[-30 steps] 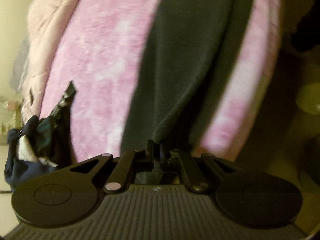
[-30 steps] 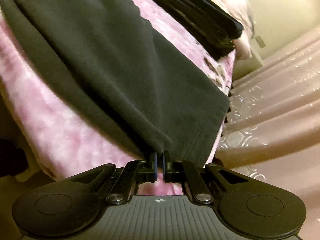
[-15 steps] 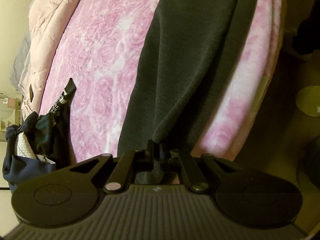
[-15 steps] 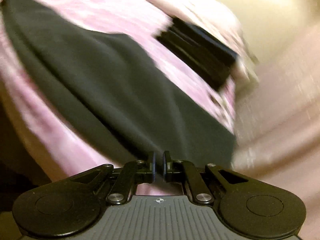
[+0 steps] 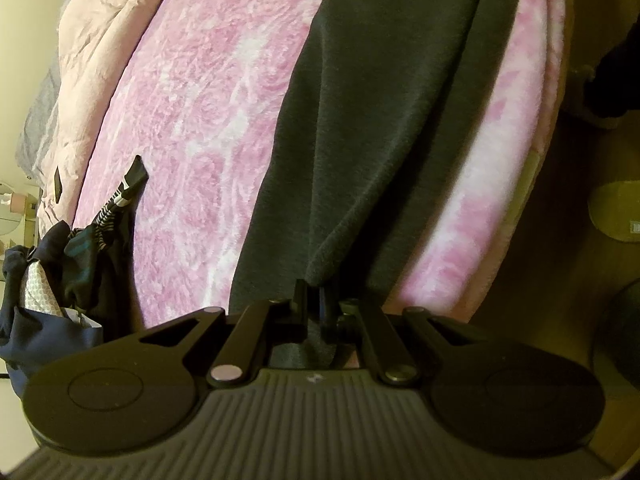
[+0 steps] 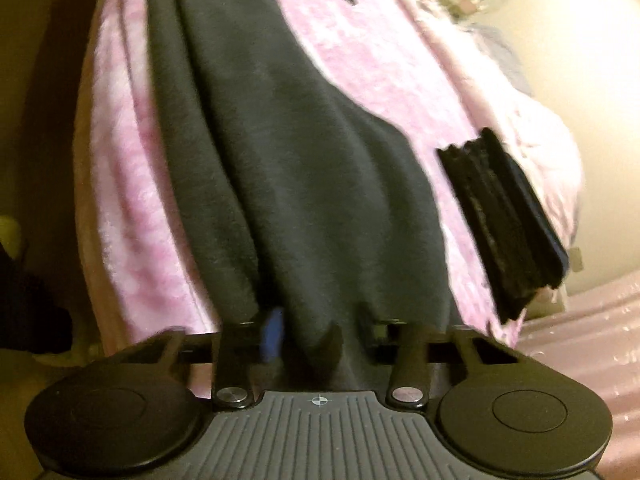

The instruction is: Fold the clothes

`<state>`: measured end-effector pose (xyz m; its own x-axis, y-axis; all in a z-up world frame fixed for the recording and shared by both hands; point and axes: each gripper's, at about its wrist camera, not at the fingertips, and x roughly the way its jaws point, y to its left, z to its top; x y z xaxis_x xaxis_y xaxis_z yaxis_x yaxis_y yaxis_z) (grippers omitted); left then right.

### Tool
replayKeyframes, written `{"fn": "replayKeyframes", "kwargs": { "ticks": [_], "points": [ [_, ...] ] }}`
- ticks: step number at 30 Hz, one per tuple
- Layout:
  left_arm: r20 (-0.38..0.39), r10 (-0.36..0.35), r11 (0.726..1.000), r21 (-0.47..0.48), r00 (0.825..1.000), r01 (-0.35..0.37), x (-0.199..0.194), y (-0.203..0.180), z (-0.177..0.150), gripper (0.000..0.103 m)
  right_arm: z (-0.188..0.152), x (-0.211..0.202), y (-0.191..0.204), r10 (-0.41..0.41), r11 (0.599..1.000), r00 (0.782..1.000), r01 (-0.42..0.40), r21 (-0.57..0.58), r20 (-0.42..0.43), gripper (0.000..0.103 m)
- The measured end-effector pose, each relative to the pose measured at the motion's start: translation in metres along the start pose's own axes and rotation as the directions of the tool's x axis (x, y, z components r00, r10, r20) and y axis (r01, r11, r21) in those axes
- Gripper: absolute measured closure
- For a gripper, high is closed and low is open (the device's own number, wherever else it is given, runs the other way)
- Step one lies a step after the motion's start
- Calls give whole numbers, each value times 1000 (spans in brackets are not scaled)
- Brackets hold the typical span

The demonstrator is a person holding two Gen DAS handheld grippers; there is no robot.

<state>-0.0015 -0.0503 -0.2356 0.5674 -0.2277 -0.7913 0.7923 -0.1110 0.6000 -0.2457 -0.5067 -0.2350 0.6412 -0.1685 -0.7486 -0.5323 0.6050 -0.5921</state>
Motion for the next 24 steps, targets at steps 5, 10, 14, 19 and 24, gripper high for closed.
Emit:
{"fn": "replayKeyframes", "kwargs": {
  "ticks": [5,10,14,19,24],
  "points": [
    [35,52,999,1,998,-52,-9,9,-1,100,1,-38,-12,-80,994,996,77,82,29,102],
    [27,32,999,-7,999,-32,-10,-14,-11,100,-6,-15,19,-14,998,999,15,53,-30,102],
    [0,-18,998,59,1000,18,10,-48,-14,100,-6,-4,23,-17,999,999,19,39,-44,101],
    [-15,-16,999,29,1000,16,2,-41,-18,97,-2,-26,15,-6,998,995,13,65,-96,69],
    [-59,-32,998,-60,998,29,-14,-24,-25,94,23,-58,2,22,990,997,-13,138,-68,35]
  ]
}}
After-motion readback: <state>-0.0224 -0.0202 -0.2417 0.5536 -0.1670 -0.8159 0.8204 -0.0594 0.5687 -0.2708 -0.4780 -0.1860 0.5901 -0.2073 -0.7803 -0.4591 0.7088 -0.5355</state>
